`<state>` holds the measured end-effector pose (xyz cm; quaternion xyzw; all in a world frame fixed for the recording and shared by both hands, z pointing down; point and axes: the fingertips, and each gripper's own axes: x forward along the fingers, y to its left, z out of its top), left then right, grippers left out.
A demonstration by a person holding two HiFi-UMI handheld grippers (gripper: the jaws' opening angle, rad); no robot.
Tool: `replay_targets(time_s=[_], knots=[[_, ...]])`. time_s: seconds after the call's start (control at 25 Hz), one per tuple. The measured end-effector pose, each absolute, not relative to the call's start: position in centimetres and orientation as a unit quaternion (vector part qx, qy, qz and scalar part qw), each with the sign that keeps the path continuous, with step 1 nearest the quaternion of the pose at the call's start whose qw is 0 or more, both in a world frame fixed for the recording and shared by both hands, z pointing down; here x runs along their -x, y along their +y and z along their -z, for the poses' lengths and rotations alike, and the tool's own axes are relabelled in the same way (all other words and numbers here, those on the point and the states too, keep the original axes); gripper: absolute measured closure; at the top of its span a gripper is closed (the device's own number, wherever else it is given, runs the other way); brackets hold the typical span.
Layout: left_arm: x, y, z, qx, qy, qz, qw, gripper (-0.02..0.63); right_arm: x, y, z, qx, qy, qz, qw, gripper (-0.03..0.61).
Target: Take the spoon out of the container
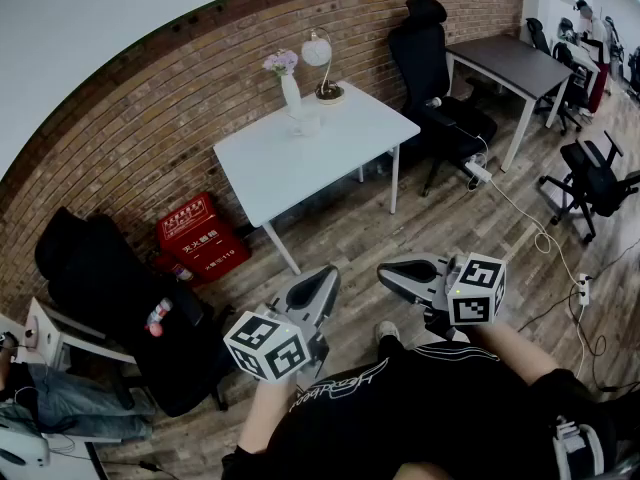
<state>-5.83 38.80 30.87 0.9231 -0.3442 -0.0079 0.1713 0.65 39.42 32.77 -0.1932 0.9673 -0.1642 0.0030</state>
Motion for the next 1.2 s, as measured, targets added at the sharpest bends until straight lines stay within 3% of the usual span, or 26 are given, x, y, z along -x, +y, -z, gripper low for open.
replay_targets(time_s=[0.64,1.2], knots=[[4.4,35.9,-31.5,-0.919,-0.347,0.009,0.186,0.609,-2.6,36.5,-33.1,0.206,0.962,0.174,0.039,0.581],[2.8,17.7,-34.8,-0.898,-0.373,0.000,0.232,0.609,-5.3,18.0,-36.0,0.216,0.950,0.224,0.042,0.581]])
